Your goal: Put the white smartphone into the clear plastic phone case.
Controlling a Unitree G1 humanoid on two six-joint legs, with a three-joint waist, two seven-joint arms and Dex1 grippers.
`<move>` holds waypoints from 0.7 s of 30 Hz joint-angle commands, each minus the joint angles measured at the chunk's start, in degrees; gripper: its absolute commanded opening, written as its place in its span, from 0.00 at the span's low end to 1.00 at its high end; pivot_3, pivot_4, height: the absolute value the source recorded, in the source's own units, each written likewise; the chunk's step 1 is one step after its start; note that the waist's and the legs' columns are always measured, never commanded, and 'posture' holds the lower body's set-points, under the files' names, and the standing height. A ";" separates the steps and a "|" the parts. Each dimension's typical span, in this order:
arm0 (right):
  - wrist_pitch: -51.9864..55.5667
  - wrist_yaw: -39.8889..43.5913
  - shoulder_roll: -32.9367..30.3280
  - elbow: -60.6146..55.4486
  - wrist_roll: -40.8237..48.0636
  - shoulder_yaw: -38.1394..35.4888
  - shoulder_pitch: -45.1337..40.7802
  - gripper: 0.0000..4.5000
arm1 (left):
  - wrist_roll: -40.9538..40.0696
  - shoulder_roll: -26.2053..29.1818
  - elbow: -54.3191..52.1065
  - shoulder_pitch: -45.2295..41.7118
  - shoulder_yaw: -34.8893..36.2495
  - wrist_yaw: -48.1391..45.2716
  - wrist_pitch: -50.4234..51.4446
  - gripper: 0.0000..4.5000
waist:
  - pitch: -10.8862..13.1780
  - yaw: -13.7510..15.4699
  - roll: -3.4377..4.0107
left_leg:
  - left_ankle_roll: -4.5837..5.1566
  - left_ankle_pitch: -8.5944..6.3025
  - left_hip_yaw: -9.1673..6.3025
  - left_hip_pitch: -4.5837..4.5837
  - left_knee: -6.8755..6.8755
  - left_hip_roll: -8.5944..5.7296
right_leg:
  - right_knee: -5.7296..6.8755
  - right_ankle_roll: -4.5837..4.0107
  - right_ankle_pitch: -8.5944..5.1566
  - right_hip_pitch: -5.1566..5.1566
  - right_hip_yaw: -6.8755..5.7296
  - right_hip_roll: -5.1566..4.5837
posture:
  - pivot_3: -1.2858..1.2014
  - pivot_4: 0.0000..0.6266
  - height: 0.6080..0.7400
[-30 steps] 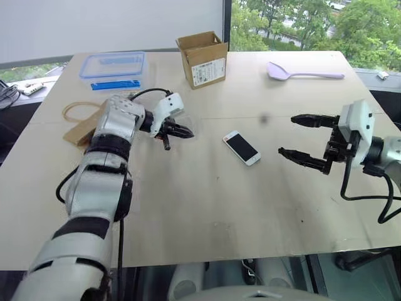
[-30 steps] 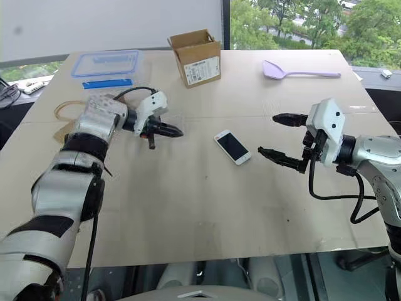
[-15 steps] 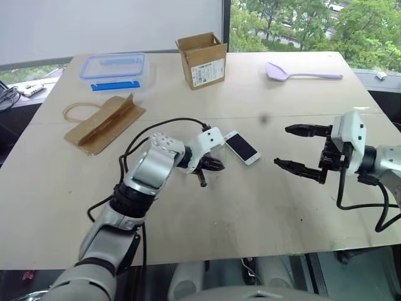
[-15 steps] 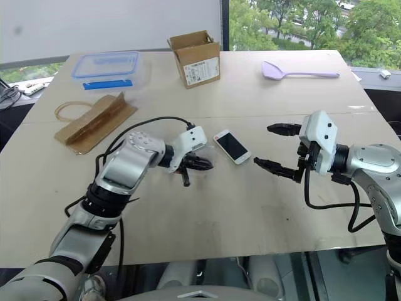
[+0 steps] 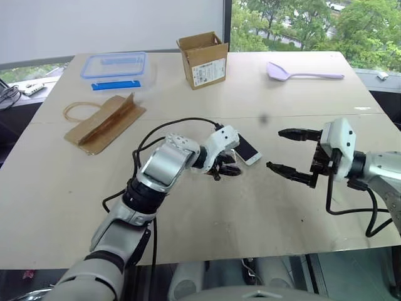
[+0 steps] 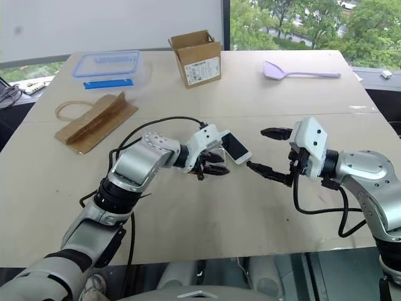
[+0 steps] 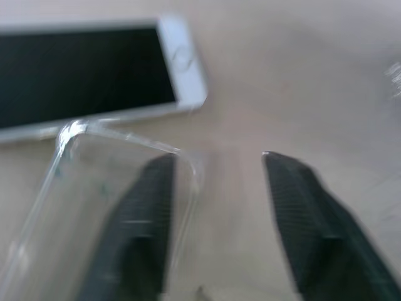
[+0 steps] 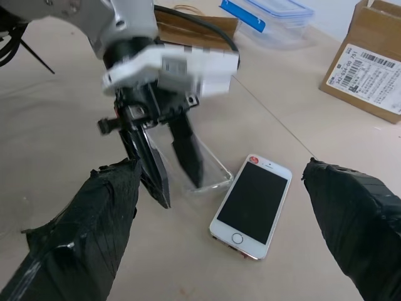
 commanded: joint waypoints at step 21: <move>0.67 0.90 -1.73 -2.04 -0.77 0.16 2.21 1.00 | 0.73 13.08 10.46 15.20 3.14 -7.91 -43.90 0.65 | 0.07 1.64 0.18 | 0.00 0.00 0.04 -0.06 -0.03 -0.05 | -0.13 -0.26 -0.14 0.01 0.12 0.01 | 0.52 0.24 1.00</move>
